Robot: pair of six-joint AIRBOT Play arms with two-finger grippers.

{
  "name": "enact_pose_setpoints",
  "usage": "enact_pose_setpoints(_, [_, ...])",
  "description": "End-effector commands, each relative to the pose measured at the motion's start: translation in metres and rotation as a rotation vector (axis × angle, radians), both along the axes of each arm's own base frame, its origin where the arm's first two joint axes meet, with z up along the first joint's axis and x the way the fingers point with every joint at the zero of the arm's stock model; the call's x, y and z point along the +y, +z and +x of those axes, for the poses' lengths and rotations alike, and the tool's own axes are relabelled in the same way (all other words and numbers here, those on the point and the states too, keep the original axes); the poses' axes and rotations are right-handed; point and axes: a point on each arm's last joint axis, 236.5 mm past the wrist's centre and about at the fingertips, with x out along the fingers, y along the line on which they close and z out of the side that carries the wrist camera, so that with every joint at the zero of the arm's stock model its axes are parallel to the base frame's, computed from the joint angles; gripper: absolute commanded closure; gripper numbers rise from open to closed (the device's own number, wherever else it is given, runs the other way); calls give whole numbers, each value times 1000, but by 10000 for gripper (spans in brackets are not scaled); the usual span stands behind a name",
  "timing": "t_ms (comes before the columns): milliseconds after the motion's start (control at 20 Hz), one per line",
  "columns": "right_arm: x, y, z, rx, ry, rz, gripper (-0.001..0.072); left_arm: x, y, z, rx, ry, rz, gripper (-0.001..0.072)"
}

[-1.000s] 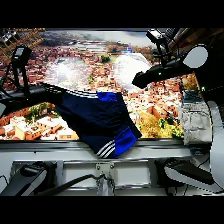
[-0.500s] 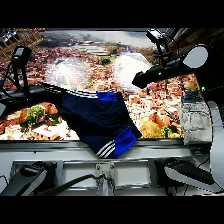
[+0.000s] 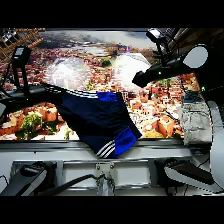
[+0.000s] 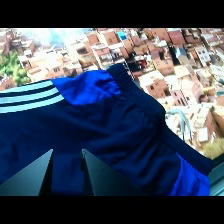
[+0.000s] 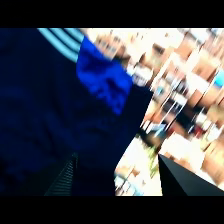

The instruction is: Fold the clothes and pants, and hang the long-sleeved shirts on hangers.

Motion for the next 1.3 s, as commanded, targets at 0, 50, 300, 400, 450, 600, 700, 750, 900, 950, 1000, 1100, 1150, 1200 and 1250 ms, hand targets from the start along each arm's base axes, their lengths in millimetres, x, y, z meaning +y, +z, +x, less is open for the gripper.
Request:
enact_pose_setpoints(0, [1, 46, 59, -337, -33, 26, 139, 0, 0, 0, -1, 0, 0, 517])
enact_pose_setpoints(50, [-2, 61, 73, -414, -71, 48, 139, 0, 0, 0, -1, 0, 0, 517])
enact_pose_setpoints(300, [-16, 122, 113, -690, -207, 124, 139, 0, 3, 3, -15, 5, -6, 517])
enact_pose_setpoints(400, [-20, 136, 118, -745, -235, 140, 139, -1, 3, 3, -14, 4, -9, 517])
enact_pose_setpoints(450, [-21, 139, 120, -759, -242, 144, 139, -1, 3, 3, -14, 4, -8, 518])
enact_pose_setpoints(600, [-27, 158, 126, -835, -281, 167, 139, 0, 0, 3, -9, 5, -2, 517])
enact_pose_setpoints(700, [-31, 175, 128, -879, -328, 227, 139, 0, -5, 5, 5, 6, 2, 517])
enact_pose_setpoints(750, [-29, 173, 127, -853, -335, 256, 140, -1, -9, 8, 15, 6, 5, 516])
enact_pose_setpoints(900, [-13, 142, 114, -706, -264, 241, 141, 13, -31, 27, 38, 56, 74, 408])
enact_pose_setpoints(950, [-7, 126, 109, -645, -233, 220, 142, 24, -42, 36, 52, 96, 118, 408])
enact_pose_setpoints(1000, [-2, 104, 101, -564, -193, 187, 144, 39, -53, 43, 70, 146, 170, 408])
enact_pose_setpoints(1100, [2, 54, 86, -378, -155, 132, 140, 97, -75, 50, 139, 367, 303, 362])
enact_pose_setpoints(1150, [0, 28, 81, -279, -184, 125, 137, 129, -82, 49, 173, 485, 355, 232])
enact_pose_setpoints(1200, [0, 6, 76, -200, -207, 123, 133, 157, -90, 48, 200, 576, 379, 195])
enact_pose_setpoints(1250, [0, -16, 72, -132, -229, 127, 133, 171, -100, 47, 229, 622, 358, 196])
